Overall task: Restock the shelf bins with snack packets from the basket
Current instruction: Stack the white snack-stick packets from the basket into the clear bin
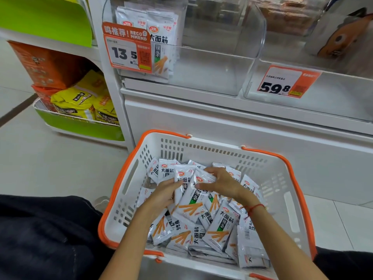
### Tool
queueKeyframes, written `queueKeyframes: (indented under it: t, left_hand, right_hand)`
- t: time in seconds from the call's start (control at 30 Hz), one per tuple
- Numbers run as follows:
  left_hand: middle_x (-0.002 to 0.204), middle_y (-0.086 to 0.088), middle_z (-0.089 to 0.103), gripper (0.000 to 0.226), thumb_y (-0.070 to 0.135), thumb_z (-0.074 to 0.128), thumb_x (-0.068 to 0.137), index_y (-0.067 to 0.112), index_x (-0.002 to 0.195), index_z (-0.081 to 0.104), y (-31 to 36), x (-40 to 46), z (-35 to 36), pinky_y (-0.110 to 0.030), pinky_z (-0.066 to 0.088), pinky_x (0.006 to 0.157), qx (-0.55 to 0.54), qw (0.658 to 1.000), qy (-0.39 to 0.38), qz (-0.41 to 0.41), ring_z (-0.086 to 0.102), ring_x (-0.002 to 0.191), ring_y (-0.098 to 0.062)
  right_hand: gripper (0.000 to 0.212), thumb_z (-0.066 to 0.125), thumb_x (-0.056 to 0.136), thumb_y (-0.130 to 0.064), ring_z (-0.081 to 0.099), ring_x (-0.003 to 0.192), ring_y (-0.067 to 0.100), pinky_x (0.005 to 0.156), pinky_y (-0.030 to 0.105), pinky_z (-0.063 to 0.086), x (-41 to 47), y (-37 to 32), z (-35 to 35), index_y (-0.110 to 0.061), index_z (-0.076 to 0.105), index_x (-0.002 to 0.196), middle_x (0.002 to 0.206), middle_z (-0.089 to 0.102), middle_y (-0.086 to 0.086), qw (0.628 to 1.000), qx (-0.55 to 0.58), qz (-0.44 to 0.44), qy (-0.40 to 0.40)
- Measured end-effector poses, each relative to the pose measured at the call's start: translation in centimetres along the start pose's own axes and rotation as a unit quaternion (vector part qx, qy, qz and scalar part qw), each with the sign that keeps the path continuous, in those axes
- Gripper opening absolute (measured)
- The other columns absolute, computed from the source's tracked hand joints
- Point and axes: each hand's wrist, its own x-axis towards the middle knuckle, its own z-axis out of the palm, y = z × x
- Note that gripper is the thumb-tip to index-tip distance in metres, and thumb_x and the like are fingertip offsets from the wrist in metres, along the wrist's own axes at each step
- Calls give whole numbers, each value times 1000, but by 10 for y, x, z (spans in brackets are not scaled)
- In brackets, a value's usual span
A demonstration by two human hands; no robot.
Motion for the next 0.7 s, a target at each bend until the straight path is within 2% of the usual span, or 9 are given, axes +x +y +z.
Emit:
queueKeyframes:
  t: [0.07, 0.17, 0.27, 0.33, 0.43, 0.53, 0.6, 0.67, 0.7]
  left_hand:
    - [118, -5, 66, 29, 35, 52, 96, 23, 121, 60, 1, -1, 2, -37, 51, 91, 19, 1000, -11, 5, 62, 108, -21]
    - [125, -6, 62, 37, 42, 44, 98, 25, 129, 54, -2, 2, 5, -41, 44, 102, 31, 999, -12, -31, 59, 114, -23]
    - [106, -1, 65, 28, 39, 39, 100, 24, 113, 58, -3, 0, 9, -33, 47, 88, 13, 998, -34, -58, 61, 99, -20]
    - [100, -3, 61, 19, 29, 40, 97, 21, 105, 56, -5, 3, 7, -33, 44, 82, 11, 997, -51, -59, 56, 88, -17]
    - [109, -2, 63, 24, 12, 46, 97, 31, 112, 50, -4, 3, 1, -37, 51, 83, 34, 998, -61, -9, 61, 96, -18]
    - [128, -6, 57, 34, 9, 45, 98, 26, 128, 43, -2, 5, -9, -48, 47, 97, 46, 998, -7, 48, 59, 112, -27]
    - [126, -7, 57, 32, 10, 41, 99, 14, 131, 43, 0, 10, -24, -43, 51, 85, 40, 994, 76, 74, 60, 103, -24]
    - [121, -9, 57, 34, 13, 38, 100, 6, 134, 41, 4, 15, -39, -30, 47, 67, 57, 983, 154, 81, 58, 87, -14]
    - [123, -7, 55, 37, 14, 36, 100, 5, 136, 37, 6, 17, -44, -28, 44, 68, 62, 979, 176, 87, 56, 86, -12]
  right_hand:
    - [43, 81, 72, -29, 59, 82, 19, 73, 30, 45, 0, -2, 8, -3, 64, 102, 96, 66, 11, 998, -15, -39, 47]
    - [41, 82, 71, -24, 52, 78, 10, 73, 28, 46, -2, -8, 24, -21, 54, 101, 91, 53, -14, 993, -28, -55, 101]
    - [46, 83, 70, -27, 56, 84, 18, 75, 33, 51, -1, -3, 37, -26, 50, 102, 96, 56, -8, 987, -33, -67, 145]
    - [45, 83, 71, -23, 55, 80, 9, 72, 20, 48, 1, -2, 40, -24, 51, 102, 94, 55, -12, 984, -8, -72, 163]
    - [43, 82, 71, -16, 52, 72, 0, 62, 7, 42, 5, -11, 42, -18, 54, 103, 88, 51, -21, 983, 14, -91, 160]
    - [48, 76, 79, -20, 57, 80, 8, 66, 13, 48, 20, -18, 48, -15, 51, 119, 95, 53, -14, 982, 88, -64, 154]
    - [34, 64, 89, -25, 55, 82, 14, 77, 27, 52, 32, -15, 53, -12, 50, 118, 98, 53, -4, 979, 92, 2, 181]
    - [18, 56, 93, -27, 48, 65, 14, 70, 29, 50, 38, -6, 59, -11, 53, 86, 79, 52, 1, 991, -36, 73, 102]
    - [29, 55, 94, -29, 44, 57, 13, 61, 25, 46, 37, -3, 66, -12, 48, 71, 68, 48, 1, 990, -94, 104, 22]
